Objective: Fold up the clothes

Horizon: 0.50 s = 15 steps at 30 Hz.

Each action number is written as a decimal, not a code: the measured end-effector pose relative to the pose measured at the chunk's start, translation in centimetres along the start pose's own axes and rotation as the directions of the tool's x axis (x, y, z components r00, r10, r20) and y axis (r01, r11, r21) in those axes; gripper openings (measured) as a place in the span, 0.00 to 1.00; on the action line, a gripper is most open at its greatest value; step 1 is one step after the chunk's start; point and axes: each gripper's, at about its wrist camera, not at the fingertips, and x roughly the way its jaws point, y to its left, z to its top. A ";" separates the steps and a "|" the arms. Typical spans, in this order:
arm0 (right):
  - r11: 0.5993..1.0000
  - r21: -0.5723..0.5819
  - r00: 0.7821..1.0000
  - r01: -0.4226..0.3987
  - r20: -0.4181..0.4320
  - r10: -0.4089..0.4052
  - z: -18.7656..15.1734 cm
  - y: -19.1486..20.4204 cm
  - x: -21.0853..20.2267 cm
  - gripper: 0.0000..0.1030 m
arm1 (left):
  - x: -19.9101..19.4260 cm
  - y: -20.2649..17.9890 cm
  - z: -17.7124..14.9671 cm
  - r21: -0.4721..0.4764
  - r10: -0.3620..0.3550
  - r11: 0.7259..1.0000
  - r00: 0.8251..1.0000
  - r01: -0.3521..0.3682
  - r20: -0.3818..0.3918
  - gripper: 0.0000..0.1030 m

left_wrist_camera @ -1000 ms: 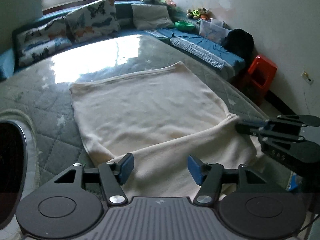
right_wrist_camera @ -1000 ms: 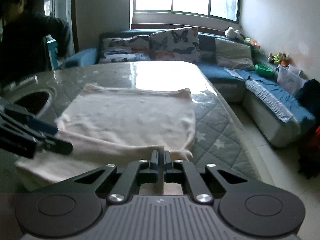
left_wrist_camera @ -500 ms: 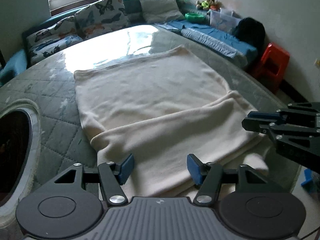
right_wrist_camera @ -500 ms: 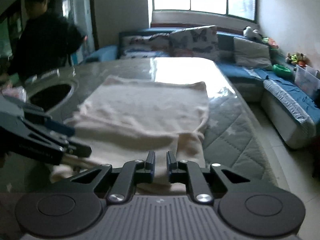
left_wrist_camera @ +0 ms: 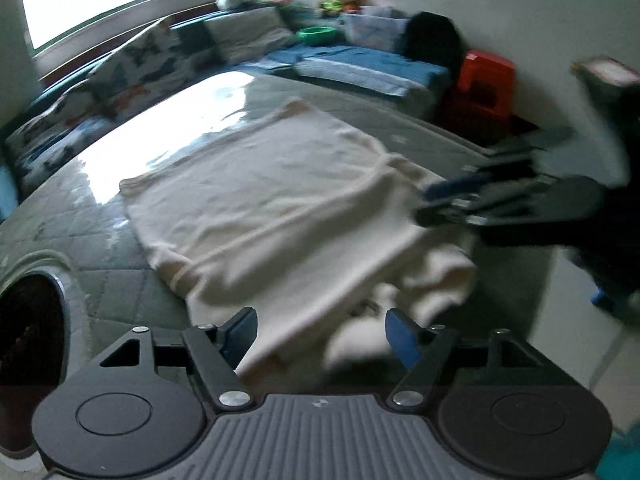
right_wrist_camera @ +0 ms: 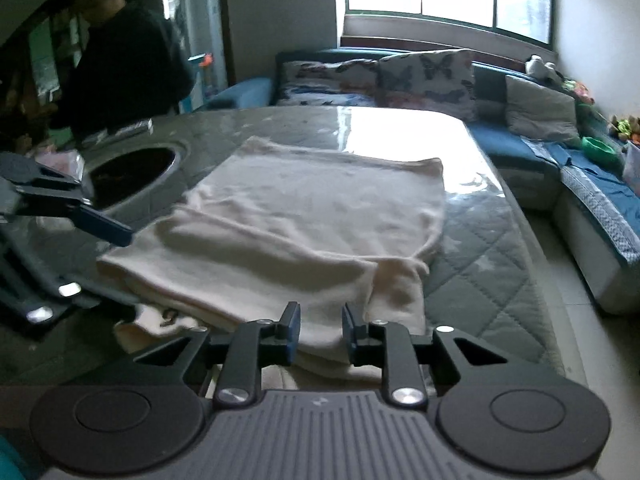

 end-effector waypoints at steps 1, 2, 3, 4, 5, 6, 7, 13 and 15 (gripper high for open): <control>1.000 -0.013 1.000 0.003 -0.013 -0.003 -0.1 0.1 0.4 0.22 | -0.2 -0.4 -0.3 0.023 -0.011 1.000 1.000 0.011 -0.001 0.74; 1.000 -0.015 1.000 0.002 -0.015 -0.002 -0.1 0.1 0.4 0.22 | -0.3 -0.9 -0.6 0.048 -0.018 0.999 1.000 0.018 -0.002 0.74; 1.000 -0.015 1.000 0.000 -0.014 -0.001 -0.1 0.1 0.2 0.22 | -0.3 -1.4 -0.9 0.074 -0.022 0.997 1.000 0.022 -0.003 0.74; 1.000 -0.014 1.000 -0.002 -0.013 0.001 -0.1 0.0 0.1 0.23 | -0.2 -1.8 -1.1 0.100 -0.024 0.995 1.000 0.024 -0.001 0.74; 1.000 -0.014 1.000 -0.003 -0.012 0.003 -0.1 0.0 0.0 0.23 | -0.1 -2.2 -1.3 0.128 -0.026 0.991 1.000 0.025 0.005 0.74; 1.000 -0.014 1.000 -0.005 -0.011 0.005 -0.1 0.0 -0.2 0.23 | 0.1 -2.5 -1.4 0.149 -0.025 0.988 1.000 0.023 0.009 0.74; 1.000 -0.019 1.000 -0.003 -0.008 0.003 0.0 0.0 -0.5 0.24 | 0.4 -2.7 -1.5 0.163 -0.020 0.986 1.000 0.018 0.014 0.74; 0.996 -0.090 1.000 0.015 -0.013 -0.016 -0.2 0.4 -2.6 0.35 | 2.0 -2.9 -1.5 0.213 -0.009 0.977 0.999 0.003 0.030 0.54; 0.992 -0.127 1.000 0.024 -0.016 -0.026 -0.4 0.7 -3.3 0.36 | 2.4 -2.8 -1.6 0.217 -0.017 0.976 0.999 0.009 0.034 0.45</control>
